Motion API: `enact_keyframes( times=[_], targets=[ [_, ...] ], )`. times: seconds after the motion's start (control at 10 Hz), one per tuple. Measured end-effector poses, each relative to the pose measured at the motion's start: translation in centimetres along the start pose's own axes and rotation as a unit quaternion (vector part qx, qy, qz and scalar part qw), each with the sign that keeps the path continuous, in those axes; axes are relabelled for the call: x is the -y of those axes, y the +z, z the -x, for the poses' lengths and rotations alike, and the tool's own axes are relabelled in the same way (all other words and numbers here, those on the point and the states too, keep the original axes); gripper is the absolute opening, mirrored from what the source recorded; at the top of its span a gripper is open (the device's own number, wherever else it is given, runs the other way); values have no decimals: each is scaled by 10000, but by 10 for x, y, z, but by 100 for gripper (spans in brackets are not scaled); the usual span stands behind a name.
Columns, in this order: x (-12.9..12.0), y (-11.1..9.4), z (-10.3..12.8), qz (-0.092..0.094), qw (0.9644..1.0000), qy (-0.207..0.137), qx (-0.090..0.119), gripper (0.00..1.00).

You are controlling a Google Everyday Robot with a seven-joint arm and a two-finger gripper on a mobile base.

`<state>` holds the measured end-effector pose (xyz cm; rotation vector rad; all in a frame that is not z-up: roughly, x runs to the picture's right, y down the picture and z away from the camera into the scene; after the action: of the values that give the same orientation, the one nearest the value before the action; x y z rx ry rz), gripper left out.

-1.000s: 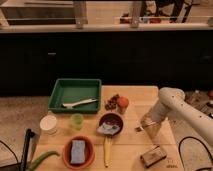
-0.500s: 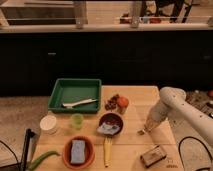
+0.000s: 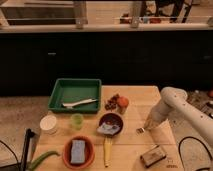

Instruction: Place fork in plastic cup

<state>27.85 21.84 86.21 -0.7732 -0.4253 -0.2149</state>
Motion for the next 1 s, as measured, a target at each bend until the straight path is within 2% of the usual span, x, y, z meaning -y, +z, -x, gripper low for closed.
enact_keyframes(
  times=[1.0],
  targets=[
    [-6,-3,-3,-3,10000,-36,26,0]
  ],
)
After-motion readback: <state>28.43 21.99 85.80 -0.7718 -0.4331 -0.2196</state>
